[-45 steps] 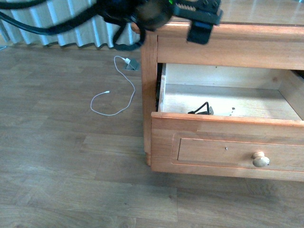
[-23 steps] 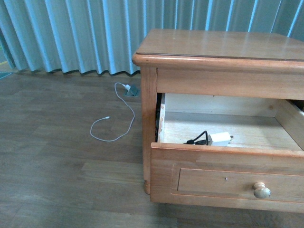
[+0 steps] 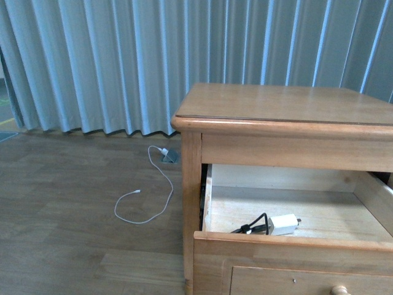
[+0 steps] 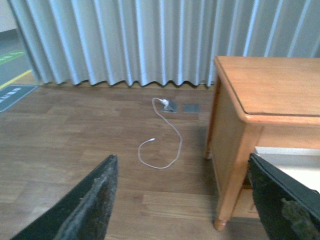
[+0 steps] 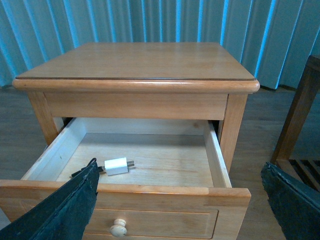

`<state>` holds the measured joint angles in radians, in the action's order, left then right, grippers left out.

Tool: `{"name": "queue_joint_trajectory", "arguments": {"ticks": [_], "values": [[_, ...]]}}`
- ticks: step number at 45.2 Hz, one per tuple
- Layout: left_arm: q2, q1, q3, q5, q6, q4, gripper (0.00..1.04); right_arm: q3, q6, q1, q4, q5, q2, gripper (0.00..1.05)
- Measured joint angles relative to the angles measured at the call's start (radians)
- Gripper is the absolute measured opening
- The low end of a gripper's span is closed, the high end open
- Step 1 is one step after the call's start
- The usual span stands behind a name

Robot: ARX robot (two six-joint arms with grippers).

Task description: Put charger into drawer

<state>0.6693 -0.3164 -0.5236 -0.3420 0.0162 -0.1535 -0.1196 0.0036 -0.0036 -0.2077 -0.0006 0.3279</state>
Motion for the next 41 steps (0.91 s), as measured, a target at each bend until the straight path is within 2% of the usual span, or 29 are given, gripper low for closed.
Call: {"name": "queue_joint_trajectory", "arguments": {"ticks": [5, 10, 17, 22, 25, 27, 30, 41], "values": [[-0.069, 0.060, 0.105, 0.095, -0.006, -0.033, 0.58, 0.000, 0.000, 0.000, 0.000, 0.000, 0.000, 0.96], [-0.115, 0.105, 0.183, 0.138, -0.011, -0.053, 0.40, 0.000, 0.000, 0.000, 0.000, 0.000, 0.000, 0.96], [-0.202, 0.172, 0.294, 0.202, -0.016, -0.077, 0.04, 0.000, 0.000, 0.000, 0.000, 0.000, 0.000, 0.96], [-0.240, 0.198, 0.335, 0.228, -0.018, -0.079, 0.04, 0.000, 0.000, 0.000, 0.000, 0.000, 0.000, 0.96], [-0.263, 0.254, 0.357, 0.312, -0.018, -0.078, 0.04, 0.000, 0.000, 0.000, 0.000, 0.000, 0.000, 0.96], [-0.277, 0.285, 0.370, 0.333, -0.018, -0.078, 0.04, 0.000, 0.000, 0.000, 0.000, 0.000, 0.000, 0.96], [-0.302, 0.311, 0.389, 0.332, -0.019, -0.078, 0.04, 0.000, 0.000, 0.000, 0.000, 0.000, 0.000, 0.96], [-0.372, 0.314, 0.440, 0.340, -0.018, -0.060, 0.04, 0.000, 0.000, 0.000, 0.000, 0.000, 0.000, 0.96]]}}
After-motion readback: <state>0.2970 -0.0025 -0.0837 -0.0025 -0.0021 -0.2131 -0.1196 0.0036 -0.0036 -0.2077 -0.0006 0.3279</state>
